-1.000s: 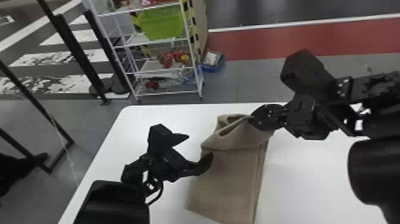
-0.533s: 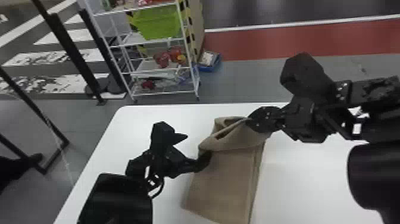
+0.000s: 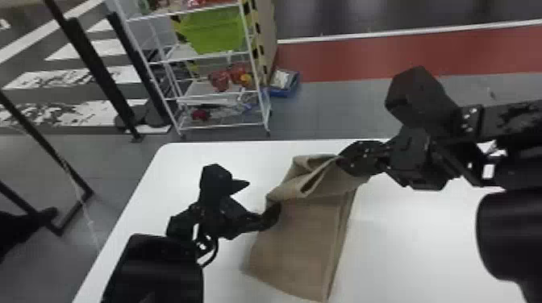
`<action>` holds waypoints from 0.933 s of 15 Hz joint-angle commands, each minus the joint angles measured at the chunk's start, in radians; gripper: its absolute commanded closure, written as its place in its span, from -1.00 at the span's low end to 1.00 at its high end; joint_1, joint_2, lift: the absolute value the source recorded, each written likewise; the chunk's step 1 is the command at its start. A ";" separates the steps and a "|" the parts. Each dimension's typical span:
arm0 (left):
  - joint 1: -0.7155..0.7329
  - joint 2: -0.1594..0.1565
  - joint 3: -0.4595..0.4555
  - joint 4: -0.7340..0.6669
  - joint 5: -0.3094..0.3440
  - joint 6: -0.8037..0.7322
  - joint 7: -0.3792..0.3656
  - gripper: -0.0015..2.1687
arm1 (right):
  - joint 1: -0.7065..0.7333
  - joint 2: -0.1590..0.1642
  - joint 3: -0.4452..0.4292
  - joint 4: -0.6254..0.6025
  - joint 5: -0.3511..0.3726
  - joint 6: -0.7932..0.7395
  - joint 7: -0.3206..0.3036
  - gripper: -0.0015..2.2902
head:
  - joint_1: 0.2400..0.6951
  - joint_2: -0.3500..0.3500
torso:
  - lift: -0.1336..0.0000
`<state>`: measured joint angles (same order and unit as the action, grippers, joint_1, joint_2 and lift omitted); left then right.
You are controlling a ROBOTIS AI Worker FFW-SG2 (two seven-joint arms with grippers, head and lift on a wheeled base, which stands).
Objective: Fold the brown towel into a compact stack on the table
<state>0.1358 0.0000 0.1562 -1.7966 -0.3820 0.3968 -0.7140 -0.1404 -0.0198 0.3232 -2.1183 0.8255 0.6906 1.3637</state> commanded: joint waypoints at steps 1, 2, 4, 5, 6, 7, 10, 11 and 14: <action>-0.016 -0.003 -0.004 0.028 0.002 -0.020 0.025 -0.93 | 0.042 -0.006 0.028 -0.028 -0.002 -0.013 0.003 0.34 | 1.00 0.67 | -0.78; -0.016 -0.003 -0.006 0.037 0.005 -0.048 0.031 -0.93 | 0.061 -0.011 0.045 -0.035 0.001 -0.016 0.003 0.34 | 1.00 0.70 | -0.78; -0.008 -0.003 -0.001 0.039 0.011 -0.063 0.030 -0.93 | 0.079 -0.015 0.060 -0.042 0.004 -0.019 0.003 0.34 | 1.00 0.73 | -0.78; -0.001 -0.003 0.008 0.037 0.018 -0.088 0.025 -0.93 | 0.082 -0.015 0.068 -0.042 0.006 -0.016 0.003 0.34 | 1.00 0.74 | -0.78; 0.004 -0.003 0.016 0.037 0.025 -0.100 0.022 -0.93 | 0.088 -0.015 0.083 -0.040 0.011 -0.019 0.003 0.34 | 1.00 0.75 | -0.78; 0.007 -0.003 0.019 0.036 0.026 -0.100 0.022 -0.93 | 0.099 -0.015 0.103 -0.037 0.014 -0.016 0.003 0.34 | 1.00 0.78 | -0.78; 0.010 -0.003 0.019 0.034 0.031 -0.103 0.018 -0.93 | 0.116 -0.015 0.172 -0.006 0.043 -0.016 0.003 0.34 | 1.00 0.85 | -0.78; 0.011 -0.003 0.017 0.034 0.035 -0.103 0.016 -0.93 | 0.120 -0.015 0.189 0.001 0.054 -0.016 0.003 0.34 | 1.00 0.87 | -0.78; 0.019 -0.003 0.042 0.048 0.046 -0.204 -0.028 -0.93 | 0.140 -0.015 0.215 0.009 0.066 -0.010 0.003 0.34 | 1.00 0.95 | -0.78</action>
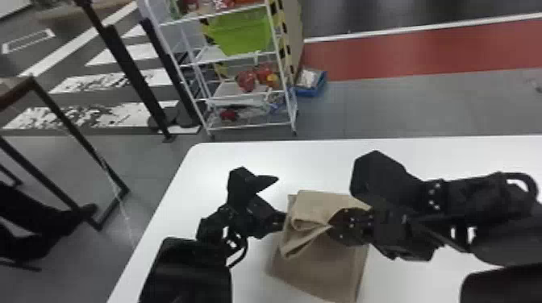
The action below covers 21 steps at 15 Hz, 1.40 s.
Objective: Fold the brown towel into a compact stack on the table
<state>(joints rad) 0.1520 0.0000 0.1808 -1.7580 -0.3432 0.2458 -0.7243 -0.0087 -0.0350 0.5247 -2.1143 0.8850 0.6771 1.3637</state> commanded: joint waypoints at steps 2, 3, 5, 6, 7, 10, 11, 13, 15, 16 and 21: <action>0.000 -0.003 0.039 0.015 0.016 -0.114 -0.092 -0.93 | 0.012 0.001 0.031 0.022 0.011 0.009 0.003 0.34 | 1.00 0.96 | -0.78; 0.001 -0.003 0.039 0.012 0.016 -0.118 -0.096 -0.93 | 0.012 0.003 0.038 0.033 0.014 0.009 0.003 0.33 | 1.00 0.96 | -0.78; 0.003 -0.003 0.039 0.012 0.016 -0.118 -0.107 -0.93 | 0.013 0.007 0.060 0.059 0.026 0.016 0.003 0.33 | 1.00 0.99 | -0.78; 0.003 -0.003 0.037 0.014 0.015 -0.118 -0.107 -0.93 | 0.013 0.009 0.069 0.069 0.029 0.016 0.003 0.33 | 1.00 1.00 | -0.78; 0.004 -0.003 0.036 0.015 0.013 -0.118 -0.107 -0.93 | 0.015 0.010 0.074 0.079 0.031 0.016 0.003 0.32 | 1.00 1.00 | -0.78; 0.006 -0.003 0.032 0.014 0.010 -0.114 -0.113 -0.93 | 0.018 0.009 0.087 0.089 0.032 0.016 0.003 0.30 | 1.00 1.00 | -0.78; 0.006 -0.003 0.032 0.014 0.009 -0.114 -0.113 -0.93 | 0.019 0.010 0.089 0.092 0.031 0.016 0.003 0.29 | 1.00 1.00 | -0.78; 0.006 -0.003 0.029 0.015 0.006 -0.114 -0.113 -0.93 | 0.027 0.009 0.093 0.096 0.025 0.019 0.003 0.06 | 1.00 1.00 | -0.78; 0.006 -0.003 0.028 0.018 0.004 -0.114 -0.112 -0.93 | 0.032 0.007 0.092 0.096 0.005 0.022 0.003 -0.56 | 1.00 1.00 | -0.78; 0.004 -0.003 0.028 0.020 0.003 -0.114 -0.112 -0.93 | 0.032 0.007 0.086 0.094 -0.009 0.031 0.003 -0.72 | 1.00 1.00 | -0.78; 0.004 -0.003 0.029 0.023 0.003 -0.114 -0.112 -0.93 | 0.044 0.000 0.020 0.014 -0.081 0.086 0.003 -0.79 | 1.00 1.00 | -0.78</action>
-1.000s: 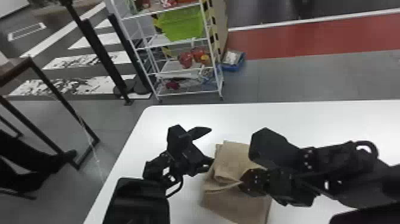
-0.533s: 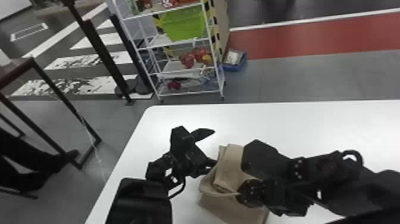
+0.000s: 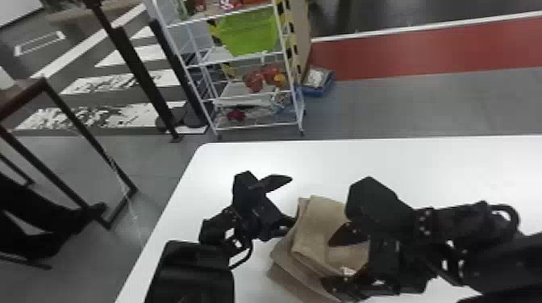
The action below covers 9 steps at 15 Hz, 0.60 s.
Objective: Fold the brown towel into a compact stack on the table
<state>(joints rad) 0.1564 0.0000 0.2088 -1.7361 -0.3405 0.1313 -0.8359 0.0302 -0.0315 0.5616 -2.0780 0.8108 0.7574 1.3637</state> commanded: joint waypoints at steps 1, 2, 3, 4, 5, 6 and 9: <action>0.000 -0.003 0.001 0.001 0.000 0.000 0.000 -0.93 | 0.014 -0.010 -0.025 -0.033 -0.005 0.006 0.003 -0.79 | 1.00 1.00 | -0.78; 0.000 -0.003 0.003 0.003 0.000 0.000 0.000 -0.93 | 0.030 -0.027 -0.037 -0.051 -0.005 0.003 0.003 -0.79 | 1.00 1.00 | -0.78; 0.000 -0.003 0.004 0.003 0.000 0.000 0.000 -0.93 | 0.037 -0.044 -0.049 -0.065 -0.005 0.003 0.003 -0.78 | 1.00 1.00 | -0.78; 0.000 -0.003 0.004 0.003 0.000 0.000 -0.002 -0.93 | 0.045 -0.053 -0.066 -0.073 -0.005 0.000 0.003 -0.75 | 1.00 1.00 | -0.78; 0.000 -0.003 0.004 0.003 0.000 0.000 -0.003 -0.93 | 0.048 -0.064 -0.080 -0.071 -0.005 -0.003 0.003 -0.65 | 1.00 0.95 | -0.78; 0.000 -0.003 0.008 0.003 0.000 0.000 -0.008 -0.93 | 0.056 -0.070 -0.086 -0.073 -0.007 -0.006 0.003 -0.61 | 1.00 0.93 | -0.78; -0.001 -0.003 0.008 0.003 -0.002 0.000 -0.015 -0.93 | 0.057 -0.065 -0.094 -0.027 -0.033 -0.003 0.003 -0.58 | 1.00 0.86 | -0.78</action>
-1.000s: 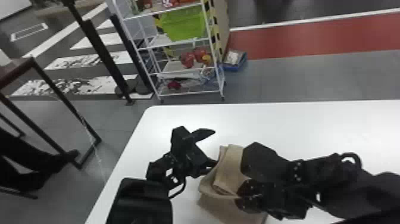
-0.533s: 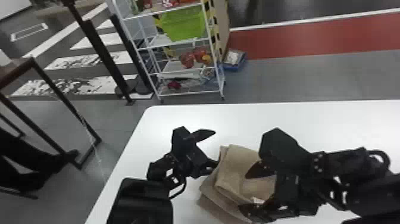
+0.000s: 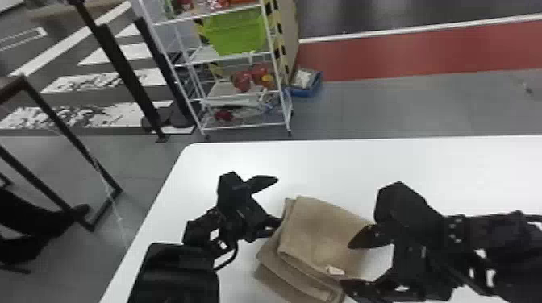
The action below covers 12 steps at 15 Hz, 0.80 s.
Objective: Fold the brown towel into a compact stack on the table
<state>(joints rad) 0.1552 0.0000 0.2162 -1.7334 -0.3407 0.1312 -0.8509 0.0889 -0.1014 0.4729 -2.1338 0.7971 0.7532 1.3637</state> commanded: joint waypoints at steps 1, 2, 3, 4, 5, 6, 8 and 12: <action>0.000 -0.003 -0.001 0.000 -0.001 0.000 0.000 -0.93 | -0.009 0.014 -0.010 0.054 -0.039 0.007 0.003 -0.58 | 1.00 0.85 | -0.78; 0.000 -0.003 -0.001 0.000 -0.003 0.000 0.000 -0.93 | -0.015 0.029 -0.034 0.072 -0.090 0.013 0.003 -0.58 | 1.00 0.86 | -0.78; 0.001 -0.003 0.000 0.000 -0.006 0.000 0.000 -0.93 | -0.028 0.051 -0.065 0.087 -0.144 0.044 0.003 -0.58 | 1.00 0.86 | -0.78; 0.001 -0.003 0.000 0.002 -0.006 0.000 0.000 -0.93 | -0.037 0.063 -0.076 0.100 -0.153 0.062 0.003 -0.58 | 1.00 0.87 | -0.78; 0.003 -0.003 0.002 0.003 -0.006 0.000 0.000 -0.93 | -0.046 0.074 -0.088 0.117 -0.159 0.062 0.003 -0.51 | 1.00 0.88 | -0.78; 0.001 -0.003 0.002 0.005 -0.008 0.000 0.000 -0.93 | -0.051 0.088 -0.120 0.134 -0.211 0.068 0.003 -0.28 | 1.00 0.88 | -0.78; 0.003 -0.003 0.002 0.006 -0.011 0.000 0.000 -0.93 | -0.077 0.092 -0.177 0.160 -0.331 0.127 0.003 -0.18 | 1.00 0.88 | -0.78; 0.003 -0.003 0.002 0.005 -0.014 0.000 0.000 -0.93 | -0.092 0.092 -0.214 0.189 -0.338 0.148 0.003 0.22 | 1.00 0.83 | -0.78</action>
<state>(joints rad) 0.1579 0.0000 0.2179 -1.7284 -0.3528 0.1312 -0.8514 -0.0017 -0.0082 0.2659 -1.9573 0.4517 0.8994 1.3637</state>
